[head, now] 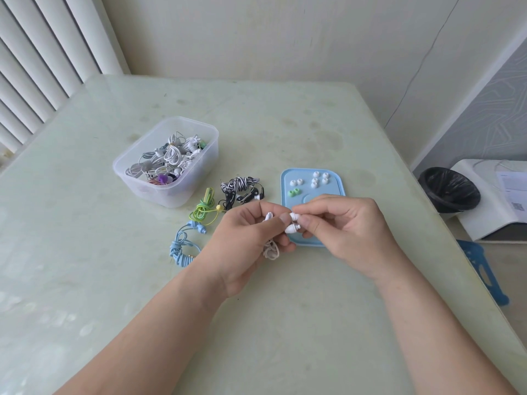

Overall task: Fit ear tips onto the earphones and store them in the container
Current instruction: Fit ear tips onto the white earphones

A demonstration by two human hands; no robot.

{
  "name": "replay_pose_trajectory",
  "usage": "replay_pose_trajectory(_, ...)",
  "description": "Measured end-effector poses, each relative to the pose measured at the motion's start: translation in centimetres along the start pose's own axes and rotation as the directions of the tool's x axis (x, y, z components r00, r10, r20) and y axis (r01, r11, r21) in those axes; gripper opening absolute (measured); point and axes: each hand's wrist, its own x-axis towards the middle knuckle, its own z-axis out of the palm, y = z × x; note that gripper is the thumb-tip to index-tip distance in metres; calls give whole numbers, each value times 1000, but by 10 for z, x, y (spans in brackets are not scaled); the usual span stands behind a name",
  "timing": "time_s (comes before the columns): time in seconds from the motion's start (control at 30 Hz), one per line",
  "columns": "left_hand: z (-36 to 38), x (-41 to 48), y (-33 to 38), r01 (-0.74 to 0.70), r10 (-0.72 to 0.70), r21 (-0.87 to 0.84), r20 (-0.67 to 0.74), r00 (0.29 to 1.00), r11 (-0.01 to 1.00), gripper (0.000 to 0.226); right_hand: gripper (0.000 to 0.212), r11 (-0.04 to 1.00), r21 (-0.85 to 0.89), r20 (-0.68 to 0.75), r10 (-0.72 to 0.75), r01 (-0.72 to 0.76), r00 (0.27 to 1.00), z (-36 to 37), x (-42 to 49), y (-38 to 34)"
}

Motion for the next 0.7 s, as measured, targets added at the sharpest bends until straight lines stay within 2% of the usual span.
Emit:
replay_pose_trajectory(0.1,1,0,1,-23,23,-11,7,1000,1000,8,21,993,96,-18,63,-61,998,-1,2,-2)
replay_pose_trajectory(0.27,3,0,-1,-42,42,10,-10,999,999,12,14,970,181,-25,166,-159,986,0,3,-3)
replay_pose_trajectory(0.37,4,-1,0,-62,60,-35,-40,997,997,8,3,962,204,-95,205,-183,974,1,3,-7)
replay_pose_trajectory(0.4,4,-1,0,-74,70,-62,-56,996,995,7,8,960,212,-122,211,-182,970,0,3,-7)
replay_pose_trajectory(0.5,2,0,1,-98,89,-110,-85,992,989,15,24,953,218,-53,228,-211,972,0,0,-11)
replay_pose_trajectory(0.57,1,-1,1,-100,94,-92,-71,993,991,19,16,960,175,32,219,-221,975,5,-2,-12)
replay_pose_trajectory(0.7,1,0,-1,-89,85,-66,-63,994,994,15,3,960,151,28,234,-236,972,10,-1,-8)
